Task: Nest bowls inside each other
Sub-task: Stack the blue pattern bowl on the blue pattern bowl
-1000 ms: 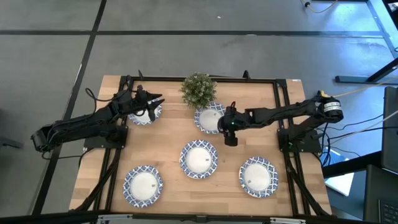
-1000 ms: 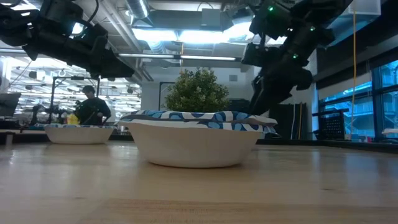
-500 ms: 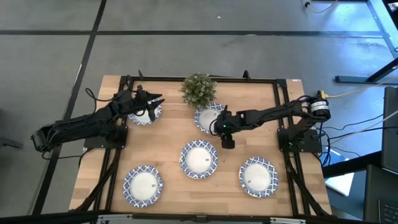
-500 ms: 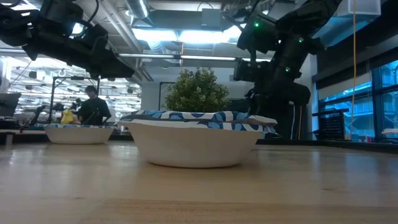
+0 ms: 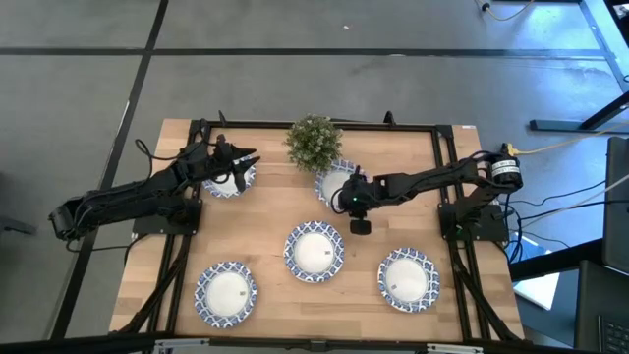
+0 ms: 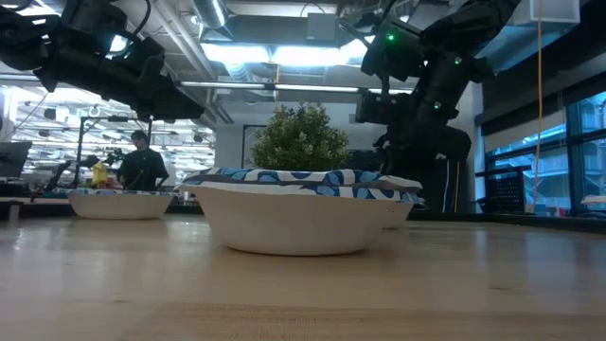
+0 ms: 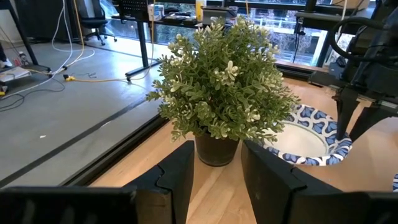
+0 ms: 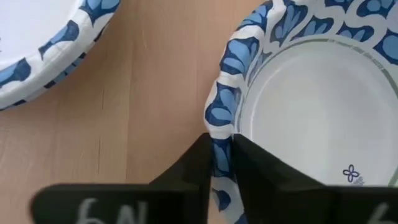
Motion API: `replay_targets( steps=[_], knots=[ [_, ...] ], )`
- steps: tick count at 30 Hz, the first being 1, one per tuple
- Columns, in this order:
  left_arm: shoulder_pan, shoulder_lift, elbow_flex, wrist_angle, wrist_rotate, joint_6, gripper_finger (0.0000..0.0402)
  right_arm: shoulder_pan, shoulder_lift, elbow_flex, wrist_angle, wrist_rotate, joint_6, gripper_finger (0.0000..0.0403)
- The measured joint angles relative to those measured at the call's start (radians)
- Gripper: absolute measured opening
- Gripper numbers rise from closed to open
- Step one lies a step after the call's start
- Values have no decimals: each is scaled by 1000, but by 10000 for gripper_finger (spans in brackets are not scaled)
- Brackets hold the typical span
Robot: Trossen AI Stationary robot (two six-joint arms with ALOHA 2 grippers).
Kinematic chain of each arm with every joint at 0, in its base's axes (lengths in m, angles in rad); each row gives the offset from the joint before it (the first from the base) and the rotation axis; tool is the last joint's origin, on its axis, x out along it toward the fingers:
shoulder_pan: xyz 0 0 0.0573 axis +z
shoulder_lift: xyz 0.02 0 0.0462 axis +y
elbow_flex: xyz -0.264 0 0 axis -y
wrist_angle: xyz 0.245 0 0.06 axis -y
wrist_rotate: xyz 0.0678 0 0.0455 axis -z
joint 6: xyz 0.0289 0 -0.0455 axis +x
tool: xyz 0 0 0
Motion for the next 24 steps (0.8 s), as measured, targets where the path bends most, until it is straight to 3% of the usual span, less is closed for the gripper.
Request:
replay_targets(
  steps=[7,13,24],
  knots=[
    [0,0,0,0,0,0,128,0,-1,0,3,4,1,8],
    [0,0,0,0,0,0,128,0,-1,37,-61,3,9,22],
    [0,0,0,0,-59,0,128,19,-1,267,-273,43,10,11]
  ],
)
